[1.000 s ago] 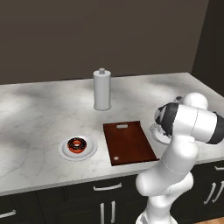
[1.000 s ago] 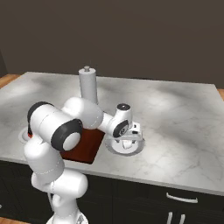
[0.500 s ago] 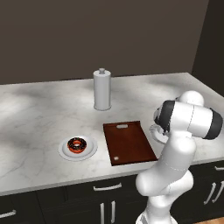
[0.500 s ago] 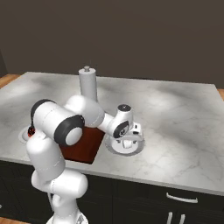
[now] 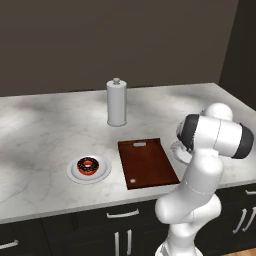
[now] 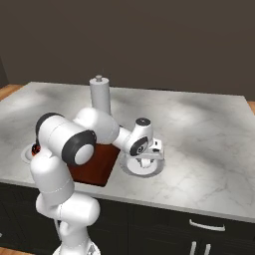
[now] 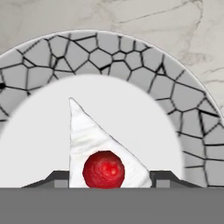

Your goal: Move the dessert items from the plates to the tray.

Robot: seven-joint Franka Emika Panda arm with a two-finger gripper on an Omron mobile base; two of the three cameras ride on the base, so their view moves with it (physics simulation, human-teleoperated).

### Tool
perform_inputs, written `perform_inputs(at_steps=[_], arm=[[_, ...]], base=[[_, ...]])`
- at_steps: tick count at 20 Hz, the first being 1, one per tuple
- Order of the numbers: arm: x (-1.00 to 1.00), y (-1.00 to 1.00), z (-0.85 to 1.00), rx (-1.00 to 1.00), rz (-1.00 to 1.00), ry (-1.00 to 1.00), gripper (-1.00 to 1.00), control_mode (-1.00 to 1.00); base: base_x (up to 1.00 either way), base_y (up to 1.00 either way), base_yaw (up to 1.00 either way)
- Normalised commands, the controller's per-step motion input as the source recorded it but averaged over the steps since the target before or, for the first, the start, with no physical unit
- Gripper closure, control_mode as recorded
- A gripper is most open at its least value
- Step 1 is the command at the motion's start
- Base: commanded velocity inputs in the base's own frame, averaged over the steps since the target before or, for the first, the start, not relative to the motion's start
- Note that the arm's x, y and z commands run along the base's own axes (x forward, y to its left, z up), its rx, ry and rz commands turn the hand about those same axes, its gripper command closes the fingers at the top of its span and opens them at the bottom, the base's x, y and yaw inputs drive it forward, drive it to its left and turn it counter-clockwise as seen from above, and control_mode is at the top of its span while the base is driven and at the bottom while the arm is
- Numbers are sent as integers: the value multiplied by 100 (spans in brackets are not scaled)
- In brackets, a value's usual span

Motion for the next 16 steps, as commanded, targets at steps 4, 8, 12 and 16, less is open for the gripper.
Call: perform_inputs(at_steps=[4, 8, 12, 16], arm=[[-1, 0, -4, 0, 0, 0, 100, -100], [-3, 35, 4, 0, -3, 0, 100, -100], [-18, 50, 24, 0, 0, 0, 100, -100], [-26, 63, 46, -1, 0, 0, 100, -100]], base=[[0, 0, 0], [0, 0, 0], [0, 0, 0], [0, 0, 0]])
